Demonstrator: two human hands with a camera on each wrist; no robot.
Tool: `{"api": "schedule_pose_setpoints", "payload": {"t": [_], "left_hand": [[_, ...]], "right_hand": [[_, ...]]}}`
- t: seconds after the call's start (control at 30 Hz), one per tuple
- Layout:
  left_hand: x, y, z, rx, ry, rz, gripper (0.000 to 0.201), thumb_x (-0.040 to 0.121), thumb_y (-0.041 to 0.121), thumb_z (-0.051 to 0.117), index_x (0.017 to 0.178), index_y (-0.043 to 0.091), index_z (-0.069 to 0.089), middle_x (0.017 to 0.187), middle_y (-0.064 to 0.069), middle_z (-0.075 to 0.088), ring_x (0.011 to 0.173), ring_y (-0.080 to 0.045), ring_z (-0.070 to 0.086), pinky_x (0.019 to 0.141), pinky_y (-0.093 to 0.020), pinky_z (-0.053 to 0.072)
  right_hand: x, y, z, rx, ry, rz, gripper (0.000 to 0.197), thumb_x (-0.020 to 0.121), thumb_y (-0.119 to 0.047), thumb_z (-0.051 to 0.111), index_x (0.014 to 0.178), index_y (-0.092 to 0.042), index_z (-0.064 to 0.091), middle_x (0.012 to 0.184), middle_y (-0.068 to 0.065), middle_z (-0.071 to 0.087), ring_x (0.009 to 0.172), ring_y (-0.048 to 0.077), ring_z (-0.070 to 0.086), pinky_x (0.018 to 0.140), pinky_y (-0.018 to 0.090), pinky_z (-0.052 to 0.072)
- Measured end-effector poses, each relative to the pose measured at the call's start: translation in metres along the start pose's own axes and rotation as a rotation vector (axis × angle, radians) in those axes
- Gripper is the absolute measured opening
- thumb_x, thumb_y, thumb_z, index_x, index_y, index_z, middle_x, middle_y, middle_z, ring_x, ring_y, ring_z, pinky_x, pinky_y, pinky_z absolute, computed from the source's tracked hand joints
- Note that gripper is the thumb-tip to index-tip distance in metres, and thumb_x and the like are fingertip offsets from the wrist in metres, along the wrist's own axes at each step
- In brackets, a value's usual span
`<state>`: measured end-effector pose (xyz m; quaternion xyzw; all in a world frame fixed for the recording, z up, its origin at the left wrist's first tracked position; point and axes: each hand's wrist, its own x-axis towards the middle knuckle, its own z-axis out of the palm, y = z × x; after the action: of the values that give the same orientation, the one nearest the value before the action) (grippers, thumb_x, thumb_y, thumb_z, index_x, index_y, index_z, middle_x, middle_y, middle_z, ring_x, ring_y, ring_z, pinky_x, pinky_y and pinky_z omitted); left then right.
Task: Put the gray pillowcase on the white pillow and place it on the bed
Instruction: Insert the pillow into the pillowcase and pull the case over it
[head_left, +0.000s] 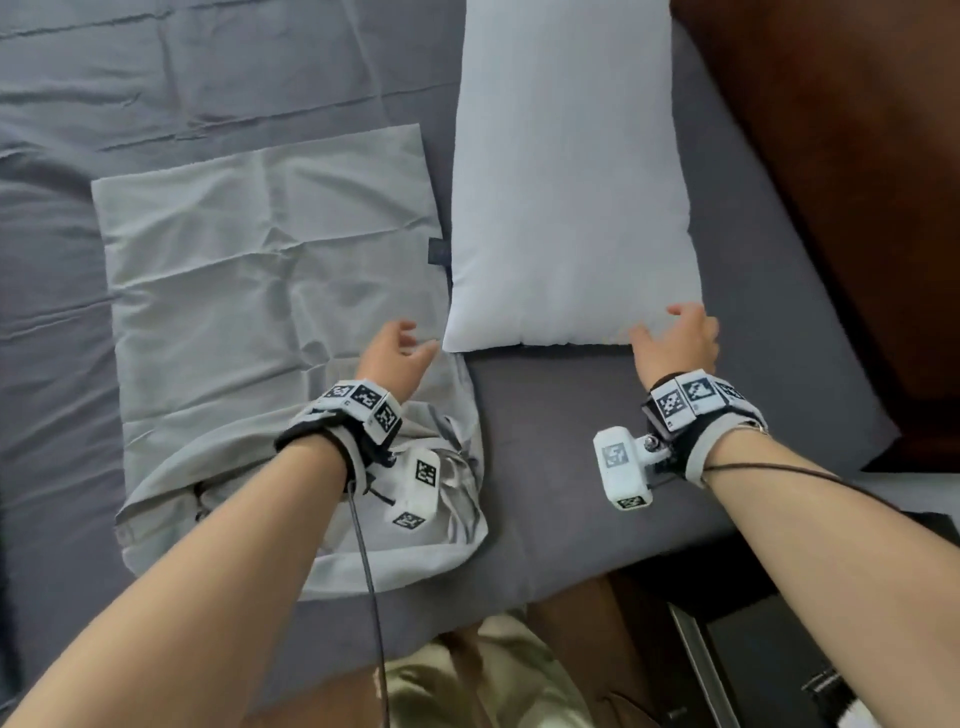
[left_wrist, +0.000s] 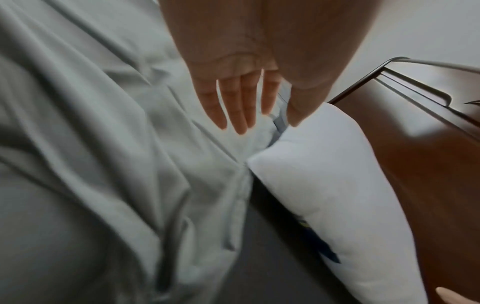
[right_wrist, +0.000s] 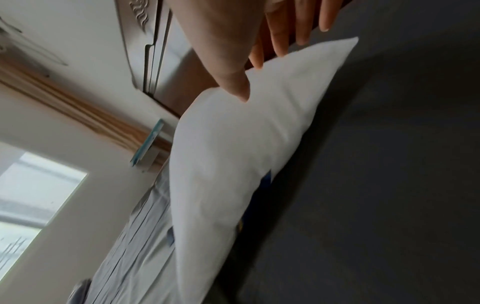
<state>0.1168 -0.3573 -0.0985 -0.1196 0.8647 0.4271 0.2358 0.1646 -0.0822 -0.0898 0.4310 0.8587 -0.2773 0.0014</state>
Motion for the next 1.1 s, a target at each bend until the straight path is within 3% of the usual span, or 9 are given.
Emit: {"api": "schedule_pose_setpoints", "payload": {"t": [0.1, 0.17, 0.4, 0.53, 0.6, 0.7, 0.93, 1.03, 1.1], "left_hand": [[0.019, 0.031, 0.034, -0.058, -0.018, -0.016, 0.074, 0.086, 0.039, 0.062, 0.144, 0.008, 0.028, 0.147, -0.011, 0.039, 0.128, -0.025, 0.047, 0.105, -0.031, 0.037], [0.031, 0.045, 0.053, -0.085, -0.036, -0.051, 0.078, 0.086, 0.039, 0.062, 0.144, 0.005, 0.023, 0.147, -0.01, 0.039, 0.133, -0.023, 0.042, 0.099, -0.02, 0.03], [0.068, 0.065, 0.079, -0.12, -0.009, -0.047, 0.064, 0.082, 0.029, 0.067, 0.132, 0.001, 0.037, 0.129, -0.012, 0.055, 0.12, -0.027, 0.054, 0.099, -0.03, 0.042], [0.059, 0.082, 0.08, -0.027, -0.027, 0.081, 0.021, 0.091, 0.016, 0.043, 0.101, 0.006, 0.059, 0.098, -0.013, 0.058, 0.092, -0.028, 0.055, 0.079, -0.029, 0.039], [0.047, 0.084, 0.074, -0.04, -0.093, 0.087, 0.022, 0.091, 0.018, 0.041, 0.077, 0.014, 0.057, 0.088, -0.01, 0.057, 0.082, -0.025, 0.053, 0.075, -0.033, 0.041], [0.019, 0.082, 0.06, -0.017, -0.22, 0.055, 0.02, 0.088, 0.018, 0.045, 0.073, 0.018, 0.058, 0.074, -0.005, 0.057, 0.075, -0.024, 0.052, 0.065, -0.029, 0.043], [-0.077, 0.049, 0.018, 0.145, -0.549, -0.124, 0.012, 0.087, 0.016, 0.054, 0.078, 0.016, 0.062, 0.07, -0.001, 0.061, 0.065, -0.019, 0.056, 0.055, -0.023, 0.042], [-0.103, 0.025, 0.017, 0.14, -0.604, -0.211, 0.011, 0.069, 0.027, 0.06, 0.074, 0.018, 0.063, 0.07, -0.001, 0.061, 0.063, -0.017, 0.055, 0.054, -0.022, 0.042], [-0.107, 0.012, 0.022, 0.146, -0.598, -0.22, 0.013, 0.063, 0.031, 0.06, 0.071, 0.021, 0.063, 0.072, 0.0, 0.061, 0.069, -0.018, 0.056, 0.058, -0.024, 0.042]], "right_hand": [[0.03, 0.011, -0.006, 0.058, 0.004, 0.04, 0.067, 0.079, -0.027, 0.065, 0.138, -0.014, 0.036, 0.145, 0.011, 0.035, 0.125, 0.038, 0.045, 0.1, 0.043, 0.039], [0.046, 0.016, -0.008, 0.122, -0.043, 0.052, 0.079, 0.079, -0.029, 0.067, 0.145, -0.012, 0.027, 0.15, 0.012, 0.03, 0.131, 0.034, 0.04, 0.106, 0.039, 0.034], [0.079, 0.029, -0.005, 0.273, -0.305, 0.116, 0.101, 0.081, -0.041, 0.07, 0.151, -0.012, 0.004, 0.152, 0.01, 0.036, 0.137, 0.025, 0.039, 0.113, 0.034, 0.03], [0.08, 0.027, -0.01, 0.197, -0.334, 0.076, 0.076, 0.085, -0.044, 0.064, 0.145, -0.012, 0.03, 0.143, 0.008, 0.046, 0.13, 0.025, 0.046, 0.106, 0.032, 0.034], [0.073, 0.03, -0.015, 0.158, -0.313, 0.05, 0.065, 0.085, -0.047, 0.061, 0.138, -0.015, 0.042, 0.138, 0.006, 0.05, 0.128, 0.025, 0.048, 0.108, 0.035, 0.036], [0.061, 0.037, -0.03, 0.082, -0.272, 0.002, 0.059, 0.082, -0.05, 0.062, 0.13, -0.019, 0.049, 0.137, 0.006, 0.049, 0.127, 0.027, 0.046, 0.108, 0.041, 0.037], [0.034, 0.044, -0.068, 0.093, -0.473, 0.153, 0.098, 0.075, -0.06, 0.067, 0.148, -0.014, 0.021, 0.153, 0.008, 0.032, 0.138, 0.028, 0.037, 0.11, 0.038, 0.033], [0.021, 0.05, -0.067, -0.049, -0.66, 0.274, 0.121, 0.062, -0.077, 0.063, 0.152, -0.02, 0.005, 0.159, 0.008, 0.019, 0.144, 0.033, 0.026, 0.114, 0.045, 0.029], [0.011, 0.053, -0.06, -0.088, -0.685, 0.3, 0.12, 0.065, -0.072, 0.066, 0.153, -0.018, 0.004, 0.159, 0.008, 0.021, 0.143, 0.033, 0.027, 0.108, 0.042, 0.033]]}}
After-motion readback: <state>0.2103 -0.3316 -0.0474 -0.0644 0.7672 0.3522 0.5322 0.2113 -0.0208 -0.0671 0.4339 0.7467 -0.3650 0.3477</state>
